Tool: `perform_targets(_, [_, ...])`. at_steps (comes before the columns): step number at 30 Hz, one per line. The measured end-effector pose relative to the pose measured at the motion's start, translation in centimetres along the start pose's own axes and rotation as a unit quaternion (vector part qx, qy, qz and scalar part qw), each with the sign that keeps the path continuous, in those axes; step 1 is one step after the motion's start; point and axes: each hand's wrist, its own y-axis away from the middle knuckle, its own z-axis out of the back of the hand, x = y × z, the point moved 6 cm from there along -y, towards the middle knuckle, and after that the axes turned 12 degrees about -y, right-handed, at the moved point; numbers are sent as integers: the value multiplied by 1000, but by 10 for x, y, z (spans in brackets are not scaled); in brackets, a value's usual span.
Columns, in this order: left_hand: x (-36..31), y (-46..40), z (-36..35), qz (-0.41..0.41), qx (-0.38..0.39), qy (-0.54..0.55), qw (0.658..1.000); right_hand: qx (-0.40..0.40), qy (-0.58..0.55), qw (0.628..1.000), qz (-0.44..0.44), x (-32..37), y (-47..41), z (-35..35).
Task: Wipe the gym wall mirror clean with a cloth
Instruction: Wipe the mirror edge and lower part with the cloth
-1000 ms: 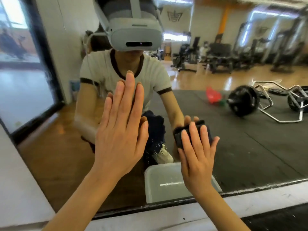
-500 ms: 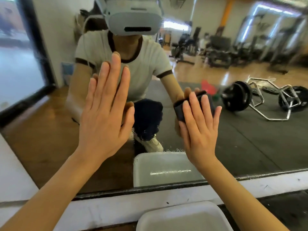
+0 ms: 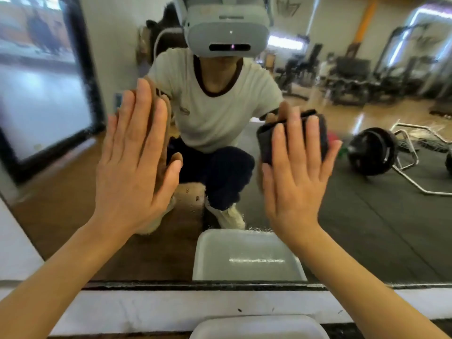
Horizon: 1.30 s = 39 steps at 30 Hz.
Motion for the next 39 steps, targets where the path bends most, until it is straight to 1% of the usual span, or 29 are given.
perform_targets(2, [-1, -1, 1, -1, -2, -2, 1000, 8, -8, 997, 71, 39, -16, -19])
perform_targets(3, [-2, -1, 1, -2, -5, -2, 1000, 18, -16, 994, 107, 47, -21, -21])
perform_targets(5, [-2, -1, 3, -3, -4, 3, 1000, 48, -3, 984, 170, 34, -17, -14])
perform_targets(6, [-2, -2, 3, -2, -2, 2, 1000, 59, 10, 982, 180, 14, -11, -3])
perform_targets(7, [-3, -2, 3, 0, 1, 0, 1000, 67, 24, 983, 169, -11, -2, 9])
perform_targets(9, [-4, -1, 3, 6, 1, -1, 1000, 68, 41, 992, 96, -52, 14, 32])
perform_targets(11, [-4, -1, 2, 14, 0, -11, 1000, 47, 23, 998, 25, -62, 19, 35])
perform_targets(12, [-4, -1, 1, 16, -1, -17, 1000, 44, 13, 999, 16, -54, 16, 29])
perform_targets(13, [-5, -1, 0, 18, -1, -21, 1000, 51, 6, 998, 31, -40, 9, 22])
perform_targets(14, [-5, -1, 0, 22, -1, -25, 999, 55, 1, 996, 66, -22, -2, 14])
perform_targets(16, [-5, -1, -1, 29, -1, -25, 999, 43, -5, 992, 122, 8, -34, 3])
perform_targets(19, [-7, -1, -1, 43, -3, -12, 999, -8, -26, 993, 113, 34, -78, -7])
perform_targets(21, [-8, 1, -1, 53, -7, -3, 999, -8, -30, 993, 111, 47, -77, -14])
perform_targets(23, [-10, 2, -1, 52, -12, 0, 999, 34, -3, 988, 152, 53, -43, -23])
perform_targets(26, [-8, 1, -2, 36, -3, -15, 999, 139, 73, 960, 232, 45, 33, -34])
perform_targets(28, [-6, 1, -2, 21, 7, -25, 999, 164, 84, 950, 252, 39, 44, -30])
perform_targets(29, [-7, 1, -3, 10, 12, -29, 999, 156, 70, 955, 244, 38, 32, -26])
perform_targets(30, [-7, 1, -3, -1, 16, -29, 999, 127, 49, 966, 219, 37, 10, -21])
perform_targets(32, [-6, 2, -4, -11, 14, -21, 1000, 50, 20, 989, 140, 33, -42, -12])
perform_targets(34, [-6, 2, -4, -8, 11, -12, 1000, -2, 10, 996, 86, 32, -72, -9])
perform_targets(35, [-6, 2, -5, -7, 9, -10, 1000, -15, 7, 997, 73, 33, -70, -10])
perform_targets(36, [-6, 3, -5, -7, 7, -9, 1000, -17, 12, 997, 73, 35, -56, -11])
perform_targets(37, [-6, 3, -5, -8, 6, -9, 1000, 0, 26, 997, 77, 35, -30, -15])
perform_targets(39, [-6, 4, -5, -7, 7, -5, 1000, 61, 62, 991, 102, 29, 34, -18])
